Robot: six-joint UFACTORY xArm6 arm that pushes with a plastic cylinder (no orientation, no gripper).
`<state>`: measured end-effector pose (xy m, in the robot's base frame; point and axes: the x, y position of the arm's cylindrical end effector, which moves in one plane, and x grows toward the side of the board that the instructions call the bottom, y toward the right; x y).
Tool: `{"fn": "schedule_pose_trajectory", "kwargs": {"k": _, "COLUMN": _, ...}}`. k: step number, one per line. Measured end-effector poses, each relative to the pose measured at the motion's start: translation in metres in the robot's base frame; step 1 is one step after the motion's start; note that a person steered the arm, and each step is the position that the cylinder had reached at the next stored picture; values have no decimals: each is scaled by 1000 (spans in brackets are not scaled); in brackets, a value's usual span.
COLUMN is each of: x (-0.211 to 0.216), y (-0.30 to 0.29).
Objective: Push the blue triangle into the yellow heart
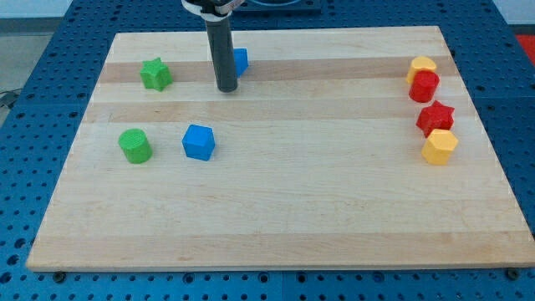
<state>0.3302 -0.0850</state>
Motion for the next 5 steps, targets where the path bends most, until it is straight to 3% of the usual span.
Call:
{"fn": "schedule_pose_trajectory", "kwargs": {"k": 3, "x": -63, "y": -52}}
{"fn": "schedule_pose_trajectory", "kwargs": {"k": 5, "x": -61, "y": -22}}
